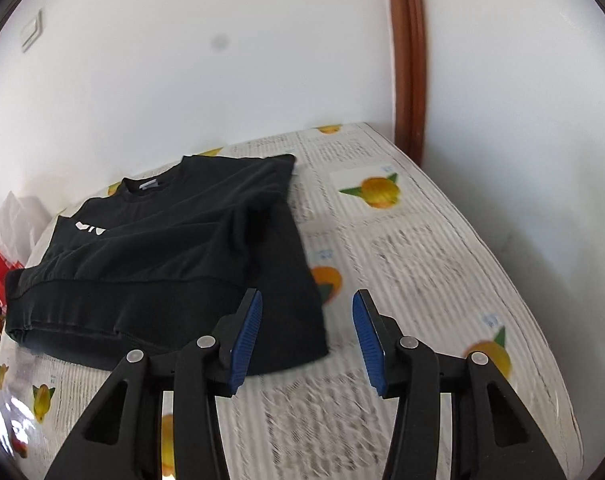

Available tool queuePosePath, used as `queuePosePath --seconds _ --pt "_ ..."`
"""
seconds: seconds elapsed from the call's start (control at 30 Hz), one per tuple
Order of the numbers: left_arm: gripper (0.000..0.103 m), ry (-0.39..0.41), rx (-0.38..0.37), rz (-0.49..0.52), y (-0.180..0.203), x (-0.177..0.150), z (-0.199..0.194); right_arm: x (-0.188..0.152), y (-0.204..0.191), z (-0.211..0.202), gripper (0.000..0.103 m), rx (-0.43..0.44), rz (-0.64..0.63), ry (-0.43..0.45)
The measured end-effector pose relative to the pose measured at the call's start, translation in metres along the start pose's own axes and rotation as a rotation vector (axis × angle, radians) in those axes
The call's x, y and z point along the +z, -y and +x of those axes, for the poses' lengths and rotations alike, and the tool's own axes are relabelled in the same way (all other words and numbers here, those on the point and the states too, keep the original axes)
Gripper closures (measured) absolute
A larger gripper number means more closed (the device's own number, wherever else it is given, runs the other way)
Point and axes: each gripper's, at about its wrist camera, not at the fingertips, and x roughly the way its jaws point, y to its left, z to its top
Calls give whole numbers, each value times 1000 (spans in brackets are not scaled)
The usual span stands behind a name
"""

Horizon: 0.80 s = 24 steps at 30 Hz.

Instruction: Fold small clothes

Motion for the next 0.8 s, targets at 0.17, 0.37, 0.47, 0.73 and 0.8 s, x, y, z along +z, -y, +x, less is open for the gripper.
queuePosePath --seconds 0.17,0.37,0.47,0.73,0.8 --pt "49 -52 -18 -38 -14 -13 12 -12 16 3 56 11 47 -52" --pt "47 -74 -57 -56 -15 -12 27 -14 13 16 56 67 97 -58" --pt "47 -92 -69 -52 -12 -10 37 -10 6 32 56 74 97 -86" --pt "77 -90 -114 -63 -3 -9 47 -11 -11 56 78 47 64 -79" --pt "84 -82 -115 -49 0 -11 42 -11 -14 50 89 40 35 -64"
